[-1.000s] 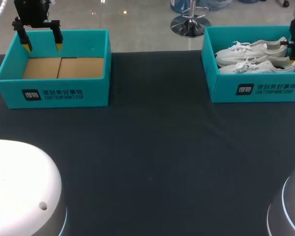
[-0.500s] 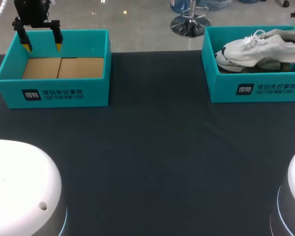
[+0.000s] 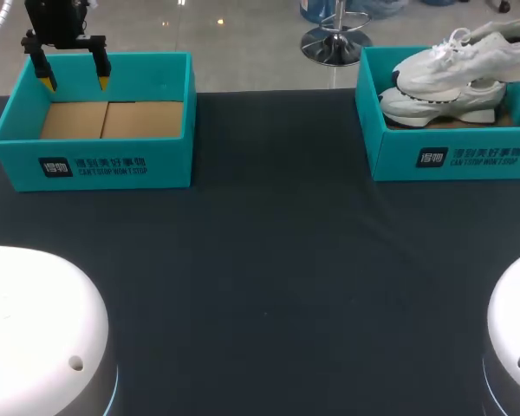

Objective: Take the shoe out of the shoebox, open the shoe tongue, remove and reinsert the insole, then place the shoe into the shoebox

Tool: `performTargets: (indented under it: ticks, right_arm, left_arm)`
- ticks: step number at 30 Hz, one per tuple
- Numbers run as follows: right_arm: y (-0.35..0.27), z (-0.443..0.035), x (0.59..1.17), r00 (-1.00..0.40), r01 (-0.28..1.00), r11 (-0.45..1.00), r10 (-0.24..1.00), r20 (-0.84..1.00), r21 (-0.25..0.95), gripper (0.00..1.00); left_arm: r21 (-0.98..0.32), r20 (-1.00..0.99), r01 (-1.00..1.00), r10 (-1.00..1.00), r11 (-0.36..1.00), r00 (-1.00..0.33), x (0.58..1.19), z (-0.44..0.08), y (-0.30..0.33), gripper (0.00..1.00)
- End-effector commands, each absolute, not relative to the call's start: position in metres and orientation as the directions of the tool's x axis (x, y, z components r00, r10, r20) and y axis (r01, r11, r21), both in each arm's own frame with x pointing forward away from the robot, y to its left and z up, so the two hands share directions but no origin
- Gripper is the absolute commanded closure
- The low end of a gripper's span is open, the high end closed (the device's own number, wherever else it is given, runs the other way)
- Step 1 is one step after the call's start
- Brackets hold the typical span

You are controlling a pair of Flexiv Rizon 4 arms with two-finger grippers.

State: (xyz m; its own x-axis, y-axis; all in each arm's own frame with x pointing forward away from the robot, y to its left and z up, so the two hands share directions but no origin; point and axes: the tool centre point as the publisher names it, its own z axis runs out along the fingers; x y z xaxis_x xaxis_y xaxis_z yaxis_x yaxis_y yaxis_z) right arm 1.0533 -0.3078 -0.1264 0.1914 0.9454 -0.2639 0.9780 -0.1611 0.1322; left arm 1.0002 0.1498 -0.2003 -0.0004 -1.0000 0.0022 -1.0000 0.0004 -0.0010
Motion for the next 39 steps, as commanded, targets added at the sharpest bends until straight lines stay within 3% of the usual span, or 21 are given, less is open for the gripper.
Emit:
performTargets:
  ticks: [1,15,24,39]
  right_arm:
    - [-0.307,-0.12,1.057,0.193,0.979,-0.165,0.945,-0.265,0.123,1.0]
    - [-0.307,-0.12,1.057,0.193,0.979,-0.165,0.945,-0.265,0.123,1.0]
    - [-0.246,-0.111,0.97,0.259,0.954,-0.202,0.928,-0.269,0.223,1.0]
    - [-0.136,-0.131,0.834,0.277,0.949,-0.236,0.94,-0.198,0.207,1.0]
  left_arm:
    - [0.0,0.001,-1.0,-1.0,0.0,0.0,1.0,-0.2,0.15,0.0]
    - [0.0,0.001,-1.0,-1.0,0.0,0.0,1.0,-0.2,0.15,0.0]
    - [0.0,0.001,-1.0,-1.0,0.0,0.0,1.0,-0.2,0.15,0.0]
    - [0.0,0.001,-1.0,-1.0,0.0,0.0,1.0,-0.2,0.15,0.0]
